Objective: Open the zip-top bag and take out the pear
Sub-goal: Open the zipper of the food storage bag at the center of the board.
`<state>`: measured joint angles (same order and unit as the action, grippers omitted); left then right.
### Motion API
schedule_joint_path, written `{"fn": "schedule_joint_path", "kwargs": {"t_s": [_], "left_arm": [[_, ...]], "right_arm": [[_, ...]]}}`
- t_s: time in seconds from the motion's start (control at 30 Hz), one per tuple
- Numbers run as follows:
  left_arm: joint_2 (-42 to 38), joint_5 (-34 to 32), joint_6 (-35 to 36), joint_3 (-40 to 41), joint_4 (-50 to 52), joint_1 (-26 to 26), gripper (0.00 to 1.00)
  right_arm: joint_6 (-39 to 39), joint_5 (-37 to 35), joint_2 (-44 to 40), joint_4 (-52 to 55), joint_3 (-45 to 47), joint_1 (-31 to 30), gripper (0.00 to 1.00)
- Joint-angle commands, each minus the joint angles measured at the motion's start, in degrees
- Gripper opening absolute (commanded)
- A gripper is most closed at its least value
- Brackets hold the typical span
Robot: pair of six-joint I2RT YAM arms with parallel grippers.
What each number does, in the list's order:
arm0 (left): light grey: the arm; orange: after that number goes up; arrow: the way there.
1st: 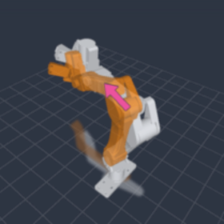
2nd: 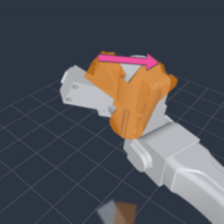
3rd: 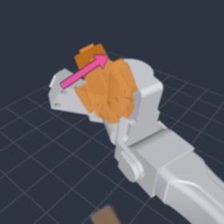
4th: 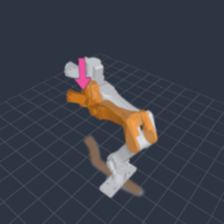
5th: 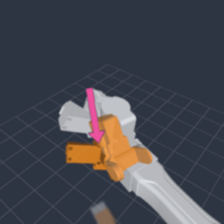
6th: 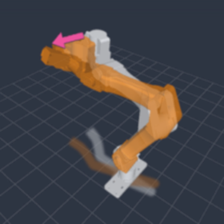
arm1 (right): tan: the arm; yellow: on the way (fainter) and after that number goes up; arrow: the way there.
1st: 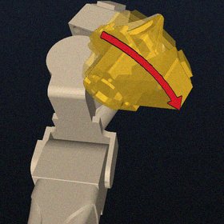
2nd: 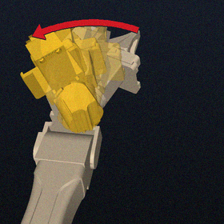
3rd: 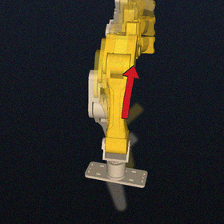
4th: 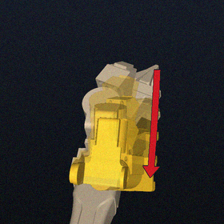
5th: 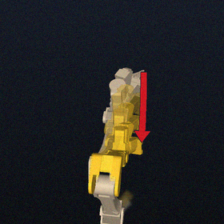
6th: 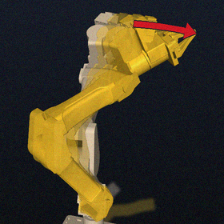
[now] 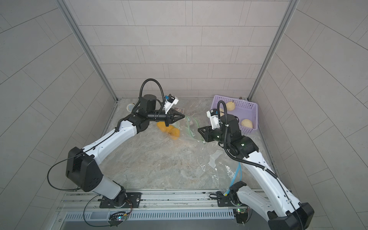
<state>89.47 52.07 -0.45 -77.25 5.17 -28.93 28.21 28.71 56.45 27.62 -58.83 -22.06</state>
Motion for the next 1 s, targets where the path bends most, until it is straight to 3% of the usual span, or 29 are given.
{"fn": "schedule_joint_path", "kwargs": {"t_s": [0.0,0.53,0.73,0.97], "left_arm": [[0.3,0.4,1.6,-1.8,0.6,-0.4,0.00],[-0.9,1.5,2.8,-2.0,2.8,-1.9,0.00],[-2.7,0.7,3.5,-0.1,4.2,-1.9,0.00],[-5.2,0.0,3.0,3.4,4.2,-3.7,0.00]], "right_arm": [[1.5,2.4,2.1,0.2,-0.2,-0.1,0.14],[3.8,10.4,18.0,-11.8,-0.1,-1.0,0.08],[3.8,6.0,11.4,-11.6,2.4,1.3,0.09],[4.7,8.4,11.9,-10.5,2.7,6.6,0.10]]}}
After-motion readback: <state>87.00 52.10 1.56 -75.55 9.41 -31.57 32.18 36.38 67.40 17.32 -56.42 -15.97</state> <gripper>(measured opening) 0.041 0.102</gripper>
